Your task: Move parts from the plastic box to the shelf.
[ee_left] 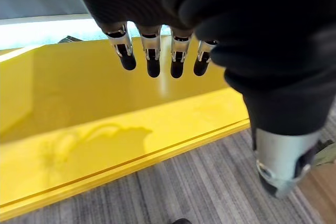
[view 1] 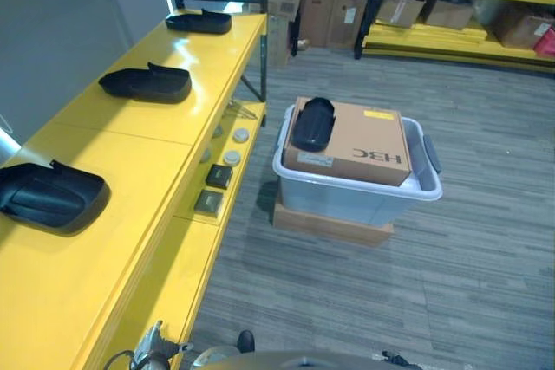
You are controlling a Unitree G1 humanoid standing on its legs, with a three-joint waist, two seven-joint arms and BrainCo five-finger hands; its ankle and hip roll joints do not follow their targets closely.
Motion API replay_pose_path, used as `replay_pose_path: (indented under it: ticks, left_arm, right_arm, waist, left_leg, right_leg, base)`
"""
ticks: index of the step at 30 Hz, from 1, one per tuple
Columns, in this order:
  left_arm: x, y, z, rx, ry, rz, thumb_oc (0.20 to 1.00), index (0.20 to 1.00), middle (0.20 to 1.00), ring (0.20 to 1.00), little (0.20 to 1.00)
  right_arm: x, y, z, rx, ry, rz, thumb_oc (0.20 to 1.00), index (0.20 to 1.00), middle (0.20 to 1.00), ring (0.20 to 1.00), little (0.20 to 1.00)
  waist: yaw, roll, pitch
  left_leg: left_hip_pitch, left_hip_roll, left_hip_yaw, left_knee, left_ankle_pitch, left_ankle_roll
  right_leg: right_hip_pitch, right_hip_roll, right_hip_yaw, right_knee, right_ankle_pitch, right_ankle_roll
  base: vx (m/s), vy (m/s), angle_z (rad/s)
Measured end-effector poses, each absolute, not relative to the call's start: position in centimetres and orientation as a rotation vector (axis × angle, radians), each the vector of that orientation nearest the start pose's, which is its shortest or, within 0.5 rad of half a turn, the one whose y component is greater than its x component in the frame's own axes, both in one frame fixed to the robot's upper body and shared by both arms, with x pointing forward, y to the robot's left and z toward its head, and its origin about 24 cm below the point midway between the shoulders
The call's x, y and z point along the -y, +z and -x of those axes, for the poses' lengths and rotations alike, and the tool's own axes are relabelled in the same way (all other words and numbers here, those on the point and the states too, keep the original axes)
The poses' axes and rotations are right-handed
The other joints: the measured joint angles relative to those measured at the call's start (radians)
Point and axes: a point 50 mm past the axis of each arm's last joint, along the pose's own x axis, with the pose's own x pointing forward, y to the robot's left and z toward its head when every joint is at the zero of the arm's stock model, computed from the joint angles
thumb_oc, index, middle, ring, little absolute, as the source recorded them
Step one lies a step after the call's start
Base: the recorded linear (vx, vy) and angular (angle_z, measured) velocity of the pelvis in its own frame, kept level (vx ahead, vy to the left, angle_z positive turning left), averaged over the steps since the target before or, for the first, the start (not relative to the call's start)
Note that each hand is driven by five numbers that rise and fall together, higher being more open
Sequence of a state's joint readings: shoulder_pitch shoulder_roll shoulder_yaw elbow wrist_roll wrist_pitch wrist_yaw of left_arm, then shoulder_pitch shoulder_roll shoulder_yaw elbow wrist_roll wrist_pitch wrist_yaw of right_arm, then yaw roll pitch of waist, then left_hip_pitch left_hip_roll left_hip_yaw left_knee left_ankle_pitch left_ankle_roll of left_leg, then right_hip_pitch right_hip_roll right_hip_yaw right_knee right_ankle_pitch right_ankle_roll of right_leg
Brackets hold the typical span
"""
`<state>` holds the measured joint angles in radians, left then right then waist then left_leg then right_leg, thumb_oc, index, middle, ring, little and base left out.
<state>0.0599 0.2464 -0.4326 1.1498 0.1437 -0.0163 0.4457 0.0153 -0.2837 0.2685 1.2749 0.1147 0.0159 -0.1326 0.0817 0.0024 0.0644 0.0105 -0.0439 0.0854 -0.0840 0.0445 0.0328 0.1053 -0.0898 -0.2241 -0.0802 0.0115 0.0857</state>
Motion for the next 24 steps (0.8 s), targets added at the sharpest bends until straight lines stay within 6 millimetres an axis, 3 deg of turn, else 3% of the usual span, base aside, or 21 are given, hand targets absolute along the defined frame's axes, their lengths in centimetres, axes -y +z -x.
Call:
replay_pose_path:
  ticks: [3,4,6,8,11,13,14,15,17,18,19,20,21,22,23,24]
  left_arm:
    - [-22.0,-15.7,-9.2,-1.028,0.000,-0.826,1.000,1.000,1.000,1.000,1.000]
    - [-21.6,-15.5,-10.4,-0.995,-0.044,-0.850,1.000,1.000,1.000,1.000,1.000]
    - [-21.6,-15.2,-11.6,-0.960,-0.063,-0.877,1.000,1.000,1.000,1.000,1.000]
    - [-22.9,-14.5,-13.0,-0.930,-0.053,-0.932,1.000,1.000,1.000,1.000,1.000]
    - [-23.1,-14.4,-13.3,-0.933,-0.060,-0.933,1.000,1.000,1.000,1.000,1.000]
    - [-23.0,-14.5,-13.2,-0.942,-0.069,-0.929,1.000,1.000,1.000,1.000,1.000]
    - [-23.1,-14.6,-13.0,-0.961,-0.063,-0.925,1.000,1.000,1.000,1.000,1.000]
    - [-23.2,-14.6,-13.0,-0.969,-0.057,-0.919,1.000,1.000,1.000,1.000,1.000]
    - [-23.4,-14.6,-13.0,-0.981,-0.028,-0.893,1.000,1.000,1.000,1.000,1.000]
    - [-24.0,-14.8,-11.7,-1.014,-0.008,-0.884,1.000,1.000,1.000,1.000,1.000]
    - [-24.4,-15.0,-10.7,-1.038,-0.010,-0.891,1.000,1.000,1.000,1.000,1.000]
    - [-23.6,-15.4,-10.2,-1.059,-0.003,-0.864,1.000,1.000,1.000,1.000,1.000]
    - [-21.6,-15.8,-10.4,-1.054,-0.006,-0.824,1.000,1.000,1.000,1.000,1.000]
    - [-21.8,-15.7,-10.5,-1.042,0.022,-0.811,1.000,1.000,1.000,1.000,1.000]
    - [-22.7,-15.4,-10.7,-1.034,0.041,-0.820,1.000,1.000,1.000,1.000,1.000]
    - [-23.0,-15.3,-10.8,-1.026,0.053,-0.826,1.000,1.000,1.000,1.000,1.000]
  right_arm:
    - [25.3,-16.2,-6.8,-1.302,-0.165,0.376,1.000,1.000,1.000,1.000,1.000]
    - [25.6,-16.0,-7.0,-1.294,-0.202,0.350,1.000,1.000,1.000,1.000,1.000]
    - [25.7,-15.8,-8.2,-1.256,-0.239,0.316,1.000,1.000,1.000,1.000,1.000]
    - [25.5,-15.4,-9.9,-1.178,-0.261,0.260,1.000,1.000,1.000,1.000,1.000]
    - [25.4,-15.2,-11.0,-1.143,-0.276,0.244,1.000,1.000,1.000,1.000,1.000]
    - [25.4,-15.2,-10.9,-1.134,-0.280,0.237,1.000,1.000,1.000,1.000,1.000]
    - [25.5,-15.1,-11.0,-1.130,-0.289,0.229,1.000,1.000,1.000,1.000,1.000]
    - [25.4,-15.1,-11.0,-1.128,-0.302,0.211,1.000,1.000,1.000,1.000,1.000]
    - [25.4,-15.1,-11.1,-1.125,-0.328,0.178,1.000,1.000,1.000,1.000,1.000]
    - [25.6,-15.2,-10.4,-1.139,-0.321,0.182,1.000,1.000,1.000,1.000,1.000]
    - [25.2,-15.5,-9.8,-1.155,-0.291,0.178,1.000,1.000,1.000,1.000,1.000]
    - [25.2,-15.5,-10.0,-1.163,-0.265,0.209,1.000,1.000,1.000,1.000,1.000]
    - [25.0,-15.1,-10.9,-1.123,-0.211,0.243,1.000,1.000,1.000,1.000,1.000]
    - [24.0,-15.0,-12.1,-1.095,-0.170,0.248,1.000,1.000,1.000,1.000,1.000]
    - [23.3,-14.9,-12.9,-1.074,-0.138,0.250,1.000,1.000,1.000,1.000,1.000]
    - [23.2,-14.6,-13.5,-1.049,-0.124,0.255,1.000,1.000,1.000,1.000,1.000]
  waist:
    - [-0.004,0.004,0.009]
    - [-0.008,0.028,0.039]
    - [-0.012,0.037,0.085]
    - [-0.026,-0.001,0.147]
    - [-0.025,-0.011,0.164]
    - [-0.023,-0.011,0.171]
    - [-0.022,-0.018,0.168]
    - [-0.020,-0.018,0.170]
    - [-0.024,-0.015,0.174]
    - [-0.015,-0.005,0.165]
    - [-0.011,-0.026,0.134]
    - [-0.021,-0.029,0.113]
    - [-0.048,0.004,0.066]
    - [-0.046,-0.024,0.064]
    - [-0.039,-0.050,0.060]
    - [-0.025,-0.065,0.053]
  left_leg:
    - [-0.006,-0.003,0.000,0.008,-0.008,0.012]
    - [-0.008,0.003,-0.008,0.029,-0.020,0.033]
    - [-0.009,0.005,-0.007,0.067,-0.030,0.057]
    - [-0.058,-0.028,-0.003,0.174,-0.086,0.093]
    - [-0.067,-0.031,0.001,0.190,-0.104,0.086]
    - [-0.061,-0.032,0.028,0.193,-0.118,0.050]
    - [-0.061,-0.042,0.032,0.206,-0.137,0.038]
    - [-0.055,-0.044,0.032,0.217,-0.152,0.032]
    - [-0.031,-0.040,0.028,0.239,-0.182,0.024]
    - [0.027,0.002,0.027,0.240,-0.214,0.004]
    - [0.065,0.026,0.022,0.236,-0.230,-0.026]
    - [0.084,0.062,0.002,0.228,-0.238,-0.070]
    - [0.093,0.160,-0.016,0.215,-0.223,-0.125]
    - [0.045,0.189,-0.005,0.313,-0.216,-0.139]
    - [-0.005,0.214,0.008,0.425,-0.204,-0.134]
    - [-0.029,0.239,0.017,0.506,-0.180,-0.098]
  right_leg:
    - [-0.032,-0.009,-0.007,0.067,-0.024,0.006]
    - [-0.096,-0.025,-0.008,0.237,-0.063,0.021]
    - [-0.258,-0.067,0.011,0.562,-0.092,0.044]
    - [-0.452,-0.143,0.064,0.879,-0.044,0.055]
    - [-0.486,-0.151,0.061,0.722,-0.089,0.069]
    - [-0.431,-0.158,0.045,0.363,-0.073,0.072]
    - [-0.391,-0.173,0.039,0.154,-0.038,0.079]
    - [-0.361,-0.190,0.026,0.028,-0.003,0.074]
    - [-0.327,-0.221,-0.020,0.009,0.066,0.067]
    - [-0.258,-0.209,-0.054,0.052,0.094,0.045]
    - [-0.197,-0.189,-0.066,0.057,0.100,0.048]
    - [-0.181,-0.161,-0.084,0.075,0.171,0.057]
    - [-0.241,-0.086,-0.095,0.246,0.037,-0.005]
    - [-0.270,-0.074,-0.094,0.328,-0.016,-0.026]
    - [-0.282,-0.062,-0.082,0.362,-0.042,-0.050]
    - [-0.275,-0.037,-0.080,0.365,-0.063,-0.079]
  base:
    - [0.02,0.101,0.05]
    - [-0.06,0.107,0.11]
    - [-0.02,0.082,0.06]
    - [0.15,-0.079,0.02]
    - [0.25,-0.343,-0.06]
    - [0.38,-0.372,-0.02]
    - [0.48,-0.386,-0.05]
    - [0.55,-0.487,0.05]
    - [0.43,-0.344,0.06]
    - [0.58,-0.581,-0.04]
    - [0.65,-0.741,-0.08]
    - [0.80,-0.965,0.44]
    - [0.52,-0.618,0.42]
    - [0.48,-0.600,0.34]
    - [0.23,-0.319,-0.38]
    - [0.25,-0.340,-0.53]
